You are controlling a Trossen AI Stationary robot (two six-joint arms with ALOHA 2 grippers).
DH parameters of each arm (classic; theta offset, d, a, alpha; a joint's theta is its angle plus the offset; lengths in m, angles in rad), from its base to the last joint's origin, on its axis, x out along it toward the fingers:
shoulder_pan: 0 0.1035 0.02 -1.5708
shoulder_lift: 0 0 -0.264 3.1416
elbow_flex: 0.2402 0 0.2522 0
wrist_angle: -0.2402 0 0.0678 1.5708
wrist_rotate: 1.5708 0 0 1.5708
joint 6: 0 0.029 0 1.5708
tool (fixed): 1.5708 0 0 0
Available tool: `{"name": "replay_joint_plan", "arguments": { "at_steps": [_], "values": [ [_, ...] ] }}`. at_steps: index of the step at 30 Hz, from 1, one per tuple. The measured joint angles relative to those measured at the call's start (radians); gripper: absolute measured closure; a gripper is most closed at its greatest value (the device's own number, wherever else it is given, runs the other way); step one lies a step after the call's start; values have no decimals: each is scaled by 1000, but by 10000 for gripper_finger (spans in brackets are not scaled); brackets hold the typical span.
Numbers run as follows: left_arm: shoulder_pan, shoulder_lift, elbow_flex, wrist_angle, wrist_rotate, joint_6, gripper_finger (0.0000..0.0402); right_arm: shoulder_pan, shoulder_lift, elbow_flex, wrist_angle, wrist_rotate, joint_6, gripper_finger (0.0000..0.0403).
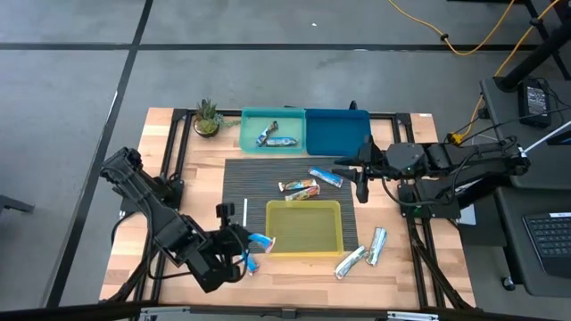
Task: Pick and place Granola Bars by type
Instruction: Put the red granola bar into the yellow bin
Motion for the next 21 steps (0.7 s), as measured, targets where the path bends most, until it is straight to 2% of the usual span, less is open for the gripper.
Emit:
{"name": "replay_joint_plan", "arguments": {
  "at_steps": [9,13,17,21],
  "values": [
    [9,0,1,10,-66,-40,377,0,0,0,-19,0,-33,282],
    [60,0,1,41,-79,-42,377,0,0,0,-32,0,-80,282],
    [153,0,1,156,42,58,378,0,0,0,-55,0,-121,282],
    [260,0,1,359,141,205,378,0,-4,0,-85,0,-135,282]
  ]
}}
